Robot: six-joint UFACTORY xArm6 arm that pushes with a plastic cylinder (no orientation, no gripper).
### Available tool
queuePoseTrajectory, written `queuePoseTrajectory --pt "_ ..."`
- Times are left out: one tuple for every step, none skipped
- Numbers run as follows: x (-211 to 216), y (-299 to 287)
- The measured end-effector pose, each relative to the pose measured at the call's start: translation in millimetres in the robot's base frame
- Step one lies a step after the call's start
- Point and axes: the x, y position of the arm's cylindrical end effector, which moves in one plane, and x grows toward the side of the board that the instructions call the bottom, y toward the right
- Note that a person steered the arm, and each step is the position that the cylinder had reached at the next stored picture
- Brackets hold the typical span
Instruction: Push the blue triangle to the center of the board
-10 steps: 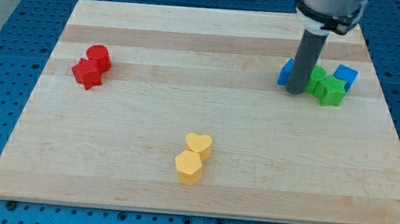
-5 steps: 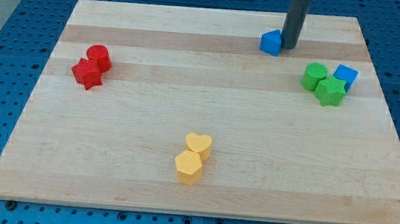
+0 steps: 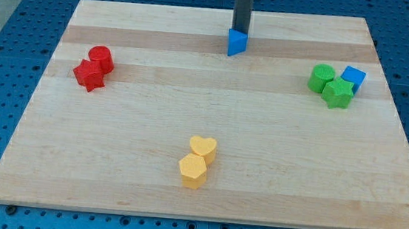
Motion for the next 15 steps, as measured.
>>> queuePoseTrajectory --pt "0.1 -6.0" --pt "7.0 -6.0" --pt "19.4 -3.7" --pt "32.9 -2.8" --pt "47.3 -2.8" --pt "64.8 -2.8" --pt "74.3 -2.7" --pt "60.5 13.3" --pt "59.1 30.4" --pt "67.5 30.4" --pt "74.7 28.8" --pt "76.9 12.5" --pt "83.3 -8.6" --pt "91.4 -24.5" --pt "91.7 -32.3"
